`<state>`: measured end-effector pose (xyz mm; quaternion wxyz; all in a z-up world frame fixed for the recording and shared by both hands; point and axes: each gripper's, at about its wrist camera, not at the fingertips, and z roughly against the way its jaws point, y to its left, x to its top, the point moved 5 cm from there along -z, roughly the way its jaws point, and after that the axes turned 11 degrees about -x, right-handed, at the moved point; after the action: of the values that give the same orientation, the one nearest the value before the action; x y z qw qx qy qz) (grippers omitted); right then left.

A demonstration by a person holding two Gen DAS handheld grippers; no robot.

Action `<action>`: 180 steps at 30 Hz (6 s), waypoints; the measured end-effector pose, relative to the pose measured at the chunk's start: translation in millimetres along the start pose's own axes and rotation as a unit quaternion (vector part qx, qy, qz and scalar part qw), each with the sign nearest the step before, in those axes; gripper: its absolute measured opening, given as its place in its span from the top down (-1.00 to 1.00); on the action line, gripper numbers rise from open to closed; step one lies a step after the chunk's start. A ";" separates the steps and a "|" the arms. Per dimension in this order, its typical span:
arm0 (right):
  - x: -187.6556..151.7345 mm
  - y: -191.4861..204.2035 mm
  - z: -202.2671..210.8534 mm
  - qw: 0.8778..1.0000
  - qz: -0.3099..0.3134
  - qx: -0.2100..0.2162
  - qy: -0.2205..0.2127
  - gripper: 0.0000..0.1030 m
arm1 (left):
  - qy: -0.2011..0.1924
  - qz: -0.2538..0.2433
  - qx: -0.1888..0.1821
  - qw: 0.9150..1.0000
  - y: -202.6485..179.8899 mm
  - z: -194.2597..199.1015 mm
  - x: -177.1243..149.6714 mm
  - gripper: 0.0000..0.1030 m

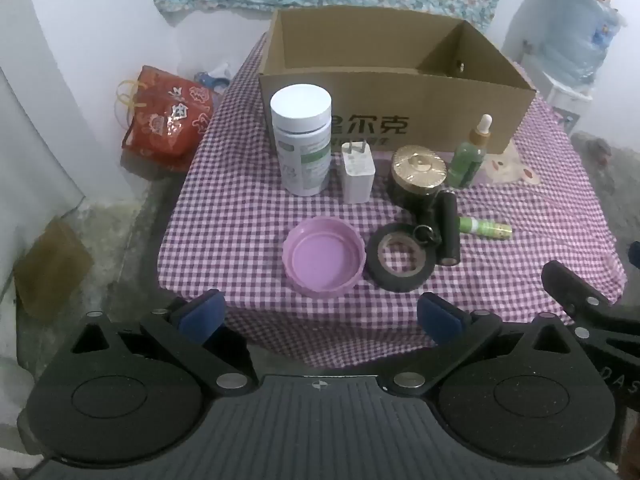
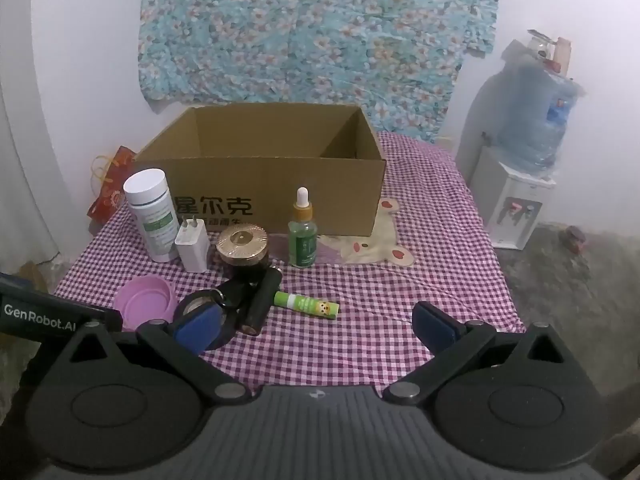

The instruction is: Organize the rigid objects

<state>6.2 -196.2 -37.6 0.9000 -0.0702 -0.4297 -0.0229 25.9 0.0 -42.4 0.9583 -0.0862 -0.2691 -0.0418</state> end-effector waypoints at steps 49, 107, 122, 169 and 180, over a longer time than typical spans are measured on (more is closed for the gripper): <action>-0.2 2.0 3.1 1.000 0.010 0.004 0.000 -1.00 | 0.002 0.005 0.012 1.000 8.1 2.5 -0.5 -0.99; 21.1 -35.3 -26.1 0.999 -0.046 0.004 -0.002 -0.93 | -0.012 -0.066 -0.028 0.997 -24.1 -21.2 19.8 -0.98; 19.9 -32.8 -103.3 0.993 0.030 0.105 0.051 -0.11 | 0.044 -0.167 -0.151 0.973 -90.6 -77.6 25.2 -0.31; -6.6 -34.9 -150.0 0.906 -0.131 0.303 0.266 0.69 | 0.082 -0.202 -0.184 0.958 -125.7 -122.8 31.2 0.19; 48.0 -19.4 -83.4 0.928 -0.106 0.305 0.185 0.69 | -0.018 -0.214 -0.166 0.962 -114.8 -40.6 53.4 0.18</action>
<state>98.7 -226.7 -50.0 0.9339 0.2588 -0.2467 0.0015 77.5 -122.2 -32.2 0.8941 -0.1857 -0.2877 -0.2886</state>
